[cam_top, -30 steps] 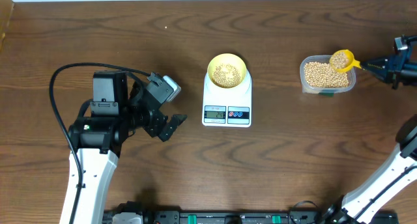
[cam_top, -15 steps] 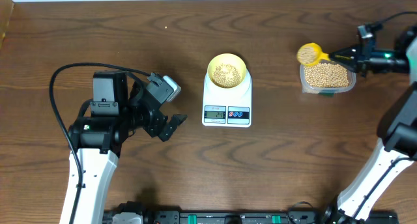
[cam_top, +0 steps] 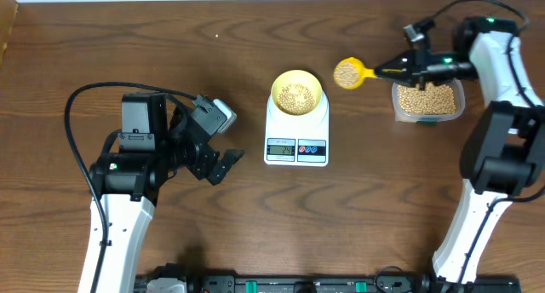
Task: Scoop item into bowl and weigh 50g on scale
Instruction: 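Carry the scoop over the yellow bowl and pour soybeans in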
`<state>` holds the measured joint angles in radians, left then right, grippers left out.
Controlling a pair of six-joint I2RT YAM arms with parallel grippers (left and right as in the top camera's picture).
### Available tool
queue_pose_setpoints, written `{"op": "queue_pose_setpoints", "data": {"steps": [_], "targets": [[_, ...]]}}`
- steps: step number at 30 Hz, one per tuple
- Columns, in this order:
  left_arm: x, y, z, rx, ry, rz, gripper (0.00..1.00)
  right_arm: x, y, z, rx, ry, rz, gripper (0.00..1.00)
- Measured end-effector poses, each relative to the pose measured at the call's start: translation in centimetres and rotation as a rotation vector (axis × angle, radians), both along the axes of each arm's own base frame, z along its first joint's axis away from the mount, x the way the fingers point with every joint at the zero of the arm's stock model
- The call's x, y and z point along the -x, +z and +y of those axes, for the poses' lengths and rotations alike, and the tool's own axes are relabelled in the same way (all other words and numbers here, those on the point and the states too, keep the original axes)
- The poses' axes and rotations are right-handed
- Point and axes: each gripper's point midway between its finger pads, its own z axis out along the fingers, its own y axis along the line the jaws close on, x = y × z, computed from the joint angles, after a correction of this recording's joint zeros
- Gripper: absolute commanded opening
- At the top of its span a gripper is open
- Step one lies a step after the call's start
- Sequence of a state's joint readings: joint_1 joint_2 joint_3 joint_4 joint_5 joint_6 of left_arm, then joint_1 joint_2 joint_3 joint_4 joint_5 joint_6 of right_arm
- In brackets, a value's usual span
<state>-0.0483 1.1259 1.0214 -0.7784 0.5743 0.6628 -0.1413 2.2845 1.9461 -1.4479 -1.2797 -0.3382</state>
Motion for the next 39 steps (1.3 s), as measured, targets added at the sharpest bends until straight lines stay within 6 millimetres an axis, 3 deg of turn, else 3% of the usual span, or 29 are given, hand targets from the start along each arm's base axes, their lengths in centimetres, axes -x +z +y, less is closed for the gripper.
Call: {"op": "queue_pose_setpoints", "data": {"steps": [10,21,29,39], "targets": [[0.0,0.0,0.0,0.000,0.000,0.000,1.00,-0.8,-0.3,5.9,0.006,0.070,0.011,0.01],[0.0,0.0,0.0,0.000,0.000,0.000,0.99,0.3,-1.3,10.0,0.161,0.124,0.092,0.01],[0.0,0.0,0.0,0.000,0.000,0.000,0.99,0.3,0.2,11.6,0.347,0.154,0.010,0.01],[0.0,0.0,0.0,0.000,0.000,0.000,1.00,0.9,-0.6,11.9,0.577,0.176,-0.036,0.01]]}}
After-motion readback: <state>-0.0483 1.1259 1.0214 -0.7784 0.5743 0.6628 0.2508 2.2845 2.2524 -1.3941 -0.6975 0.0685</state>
